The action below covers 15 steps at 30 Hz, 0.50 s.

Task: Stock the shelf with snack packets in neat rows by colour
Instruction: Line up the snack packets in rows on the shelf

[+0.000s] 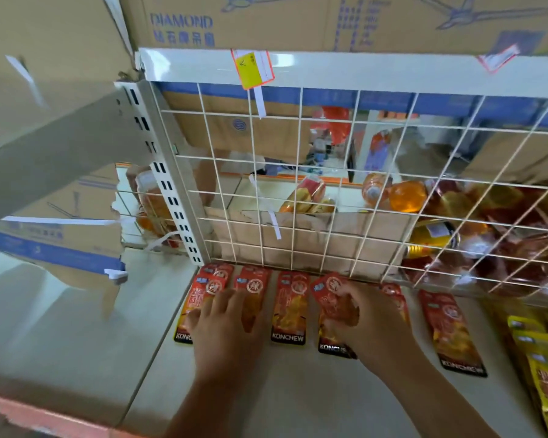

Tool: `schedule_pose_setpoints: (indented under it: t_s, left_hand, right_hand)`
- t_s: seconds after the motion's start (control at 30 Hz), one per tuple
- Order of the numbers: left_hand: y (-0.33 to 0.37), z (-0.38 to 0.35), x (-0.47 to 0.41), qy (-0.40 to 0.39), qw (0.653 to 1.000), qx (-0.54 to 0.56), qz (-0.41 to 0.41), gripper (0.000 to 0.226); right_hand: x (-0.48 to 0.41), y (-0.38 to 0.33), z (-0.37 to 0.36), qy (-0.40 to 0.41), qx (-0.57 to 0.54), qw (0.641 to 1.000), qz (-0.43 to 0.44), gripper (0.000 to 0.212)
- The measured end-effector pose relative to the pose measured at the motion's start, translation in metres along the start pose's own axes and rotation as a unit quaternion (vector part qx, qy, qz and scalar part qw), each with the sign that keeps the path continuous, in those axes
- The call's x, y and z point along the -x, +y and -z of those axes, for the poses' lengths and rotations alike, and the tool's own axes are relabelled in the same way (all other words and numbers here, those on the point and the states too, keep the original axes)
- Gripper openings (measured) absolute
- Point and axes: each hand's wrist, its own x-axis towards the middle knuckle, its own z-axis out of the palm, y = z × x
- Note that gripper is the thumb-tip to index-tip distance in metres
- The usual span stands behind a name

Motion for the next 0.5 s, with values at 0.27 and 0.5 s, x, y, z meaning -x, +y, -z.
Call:
schedule_pose_setpoints:
  t_s: [0.27,0.5]
  left_hand:
    - [-0.007,-0.009,0.000,0.002,1.000,-0.012,-0.011,0.047]
    - [-0.012,-0.012,0.002,0.017,1.000,0.006,-0.024,0.047]
  right_hand:
    - [-0.004,-0.001,-0.006,-0.001,0.016,1.000,0.003,0.049]
    - [0.000,-0.007,-0.011,-0.008,0.005,1.000,0.004,0.048]
